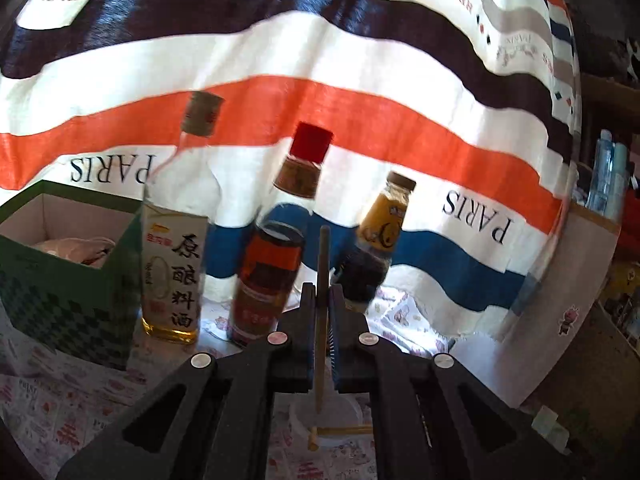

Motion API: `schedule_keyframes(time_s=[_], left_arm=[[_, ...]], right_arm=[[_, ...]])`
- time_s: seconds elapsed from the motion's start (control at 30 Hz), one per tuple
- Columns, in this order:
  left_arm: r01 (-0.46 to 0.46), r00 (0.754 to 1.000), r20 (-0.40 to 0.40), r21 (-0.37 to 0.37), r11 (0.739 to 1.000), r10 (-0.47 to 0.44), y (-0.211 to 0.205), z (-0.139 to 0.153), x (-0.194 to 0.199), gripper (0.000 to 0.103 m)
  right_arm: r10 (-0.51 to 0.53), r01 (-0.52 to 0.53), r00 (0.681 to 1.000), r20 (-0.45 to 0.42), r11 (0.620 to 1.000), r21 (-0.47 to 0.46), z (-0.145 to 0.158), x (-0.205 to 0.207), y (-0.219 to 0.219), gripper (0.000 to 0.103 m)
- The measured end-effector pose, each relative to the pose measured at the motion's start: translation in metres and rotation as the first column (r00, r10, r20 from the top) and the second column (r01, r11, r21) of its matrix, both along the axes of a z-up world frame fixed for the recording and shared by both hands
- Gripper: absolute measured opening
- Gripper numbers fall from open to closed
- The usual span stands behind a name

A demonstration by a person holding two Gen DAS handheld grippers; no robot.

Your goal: Organize utensils

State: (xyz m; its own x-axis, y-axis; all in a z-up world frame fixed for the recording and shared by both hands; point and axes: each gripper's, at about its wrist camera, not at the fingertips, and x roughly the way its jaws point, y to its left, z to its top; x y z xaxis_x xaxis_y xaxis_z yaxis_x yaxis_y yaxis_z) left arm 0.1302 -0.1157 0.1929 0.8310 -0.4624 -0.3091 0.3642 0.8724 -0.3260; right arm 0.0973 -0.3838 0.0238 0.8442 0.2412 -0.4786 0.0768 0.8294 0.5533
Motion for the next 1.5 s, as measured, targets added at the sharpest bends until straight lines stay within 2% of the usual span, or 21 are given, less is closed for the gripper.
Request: schedule_keyframes(time_s=[0.1, 0.17, 0.27, 0.37, 0.53, 0.63, 0.7, 0.73, 0.83, 0.93, 1.07, 1.17, 1.27, 1.37, 1.5], left_arm=[[0.006, 1.000, -0.008, 0.043, 0.999, -0.006, -0.026, -0.018, -0.002, 0.005], [-0.007, 1.000, 0.010, 0.046, 0.999, 0.007, -0.034, -0.030, -0.004, 0.005], [0.027, 0.999, -0.029, 0.035, 0.999, -0.026, -0.044, -0.045, 0.006, 0.005], [0.016, 0.998, -0.058, 0.026, 1.000, -0.014, -0.047, -0.061, 0.015, 0.005], [0.061, 0.992, -0.113, 0.040, 0.997, -0.056, -0.049, -0.081, 0.025, 0.005], [0.076, 0.991, -0.112, 0.028, 0.997, -0.072, -0.044, -0.086, 0.023, 0.005], [0.052, 0.994, -0.097, 0.045, 0.998, -0.047, -0.040, -0.087, 0.022, 0.010], [0.039, 0.995, -0.090, 0.052, 0.998, -0.034, -0.037, -0.087, 0.022, 0.017], [-0.072, 0.996, -0.051, 0.086, 0.994, 0.077, -0.023, -0.083, 0.019, 0.033], [-0.145, 0.989, 0.034, 0.146, 0.979, 0.141, -0.011, -0.080, 0.008, 0.038], [-0.051, 0.998, 0.050, 0.125, 0.991, 0.045, 0.001, -0.083, -0.017, 0.044], [0.023, 0.999, 0.037, 0.125, 0.992, -0.028, -0.003, -0.095, -0.032, 0.046], [0.060, 0.998, 0.023, 0.172, 0.983, -0.065, -0.014, -0.112, -0.032, 0.046], [0.030, 1.000, -0.009, 0.193, 0.981, -0.029, -0.019, -0.128, -0.016, 0.046], [-0.014, 0.998, -0.064, 0.135, 0.991, 0.023, -0.006, -0.140, 0.010, 0.046]], right_arm=[[-0.001, 0.001, 1.000, -0.009, 1.000, 0.019, -0.003, 0.003, -0.005, 0.052], [-0.001, 0.001, 1.000, -0.010, 1.000, 0.001, -0.003, 0.005, -0.002, 0.052], [0.002, -0.002, 1.000, -0.020, 1.000, -0.017, -0.005, 0.006, 0.001, 0.052], [0.011, -0.011, 0.999, -0.030, 1.000, 0.001, -0.006, 0.007, 0.001, 0.052], [-0.030, 0.031, 0.998, -0.046, 0.999, 0.015, -0.010, 0.007, -0.005, 0.052], [-0.017, 0.019, 0.999, -0.035, 0.997, 0.079, -0.012, 0.008, -0.016, 0.052], [-0.003, 0.005, 1.000, -0.016, 0.992, 0.122, -0.012, 0.007, -0.020, 0.052], [-0.005, 0.005, 1.000, -0.007, 0.993, 0.121, -0.011, 0.006, -0.021, 0.052], [-0.059, 0.060, 0.998, -0.006, 0.997, 0.059, -0.009, 0.005, -0.020, 0.053], [-0.076, 0.076, 0.997, -0.003, 0.994, 0.079, -0.010, 0.005, -0.026, 0.053], [-0.025, 0.021, 0.999, 0.043, 0.995, 0.103, -0.005, 0.006, -0.031, 0.053], [-0.004, -0.001, 0.996, 0.086, 0.999, 0.053, 0.000, 0.007, -0.029, 0.053], [-0.010, 0.016, 0.991, 0.135, 0.999, -0.048, 0.005, 0.008, -0.026, 0.053], [0.006, 0.001, 0.991, 0.134, 0.999, -0.048, 0.003, 0.011, -0.030, 0.053], [-0.027, 0.030, 0.995, 0.094, 0.999, -0.029, -0.005, 0.018, -0.041, 0.053]])
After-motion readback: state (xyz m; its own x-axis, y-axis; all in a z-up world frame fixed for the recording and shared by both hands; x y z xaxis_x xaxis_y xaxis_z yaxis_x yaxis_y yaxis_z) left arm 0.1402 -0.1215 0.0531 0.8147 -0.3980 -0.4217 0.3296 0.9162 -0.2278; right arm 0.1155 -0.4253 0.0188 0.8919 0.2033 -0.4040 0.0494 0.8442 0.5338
